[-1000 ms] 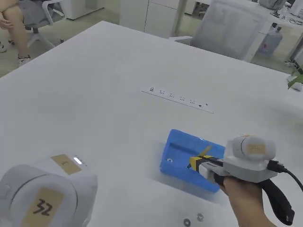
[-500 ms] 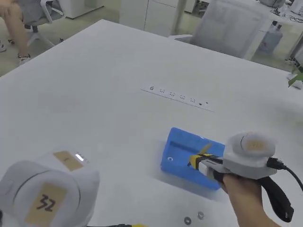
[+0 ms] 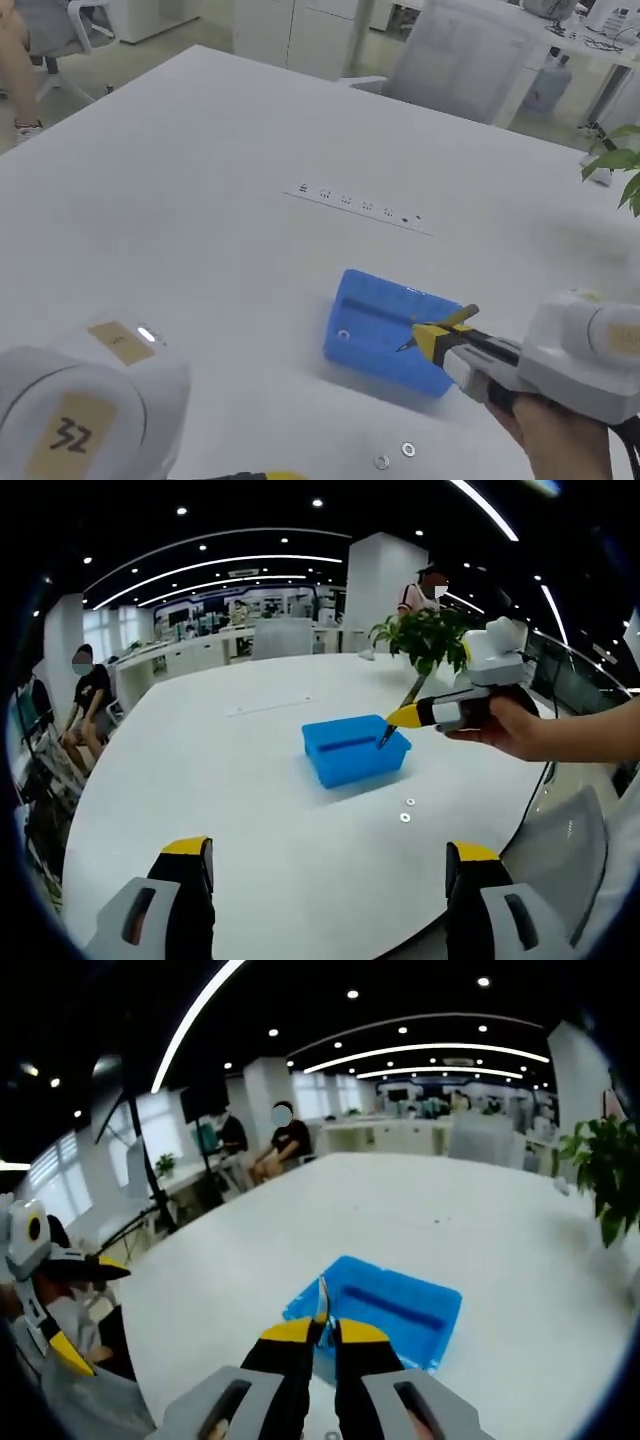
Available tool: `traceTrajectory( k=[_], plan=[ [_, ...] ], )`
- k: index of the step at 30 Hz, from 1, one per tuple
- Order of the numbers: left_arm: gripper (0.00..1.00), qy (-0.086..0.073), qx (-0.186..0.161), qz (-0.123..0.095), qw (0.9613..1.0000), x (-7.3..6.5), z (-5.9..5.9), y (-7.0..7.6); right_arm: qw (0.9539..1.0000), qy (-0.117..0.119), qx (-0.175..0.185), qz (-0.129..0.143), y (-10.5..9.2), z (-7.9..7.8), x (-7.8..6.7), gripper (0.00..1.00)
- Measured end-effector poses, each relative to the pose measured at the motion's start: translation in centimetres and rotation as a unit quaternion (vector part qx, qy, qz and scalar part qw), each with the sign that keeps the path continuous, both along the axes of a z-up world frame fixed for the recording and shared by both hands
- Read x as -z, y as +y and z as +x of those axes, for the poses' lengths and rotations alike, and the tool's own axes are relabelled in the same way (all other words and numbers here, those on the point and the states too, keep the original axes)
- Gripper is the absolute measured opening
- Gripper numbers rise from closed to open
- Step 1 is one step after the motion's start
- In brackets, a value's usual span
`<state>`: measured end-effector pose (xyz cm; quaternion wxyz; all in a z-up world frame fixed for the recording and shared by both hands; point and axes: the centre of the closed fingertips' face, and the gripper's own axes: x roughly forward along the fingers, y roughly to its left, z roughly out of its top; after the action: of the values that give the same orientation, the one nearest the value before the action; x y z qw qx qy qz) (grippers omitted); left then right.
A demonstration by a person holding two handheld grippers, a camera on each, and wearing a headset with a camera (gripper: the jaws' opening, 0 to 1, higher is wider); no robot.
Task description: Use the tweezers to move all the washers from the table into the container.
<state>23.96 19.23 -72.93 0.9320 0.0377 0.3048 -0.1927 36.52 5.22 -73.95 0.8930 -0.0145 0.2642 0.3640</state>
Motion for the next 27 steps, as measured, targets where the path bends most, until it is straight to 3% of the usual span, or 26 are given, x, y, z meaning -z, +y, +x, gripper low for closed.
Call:
traceTrajectory(
  k=[6, 14, 27],
  plan=[
    [0.99, -0.002, 0.001, -0.001, 1.0, -0.2, 0.0, 0.0, 0.9995, 0.02, -0.015, -0.019, -0.3, -2.8, 2.0, 0.04],
    [0.99, -0.002, 0.002, -0.003, 1.0, -0.1, 0.0, -0.1, 0.9971, 0.054, -0.032, -0.042, -0.6, -5.0, 5.1, 0.04],
    [0.99, 0.004, 0.003, 0.0, 1.0, 0.2, -0.1, 0.0, 0.9943, 0.076, -0.038, -0.064, -0.9, -5.6, 7.3, 0.04]
  ],
)
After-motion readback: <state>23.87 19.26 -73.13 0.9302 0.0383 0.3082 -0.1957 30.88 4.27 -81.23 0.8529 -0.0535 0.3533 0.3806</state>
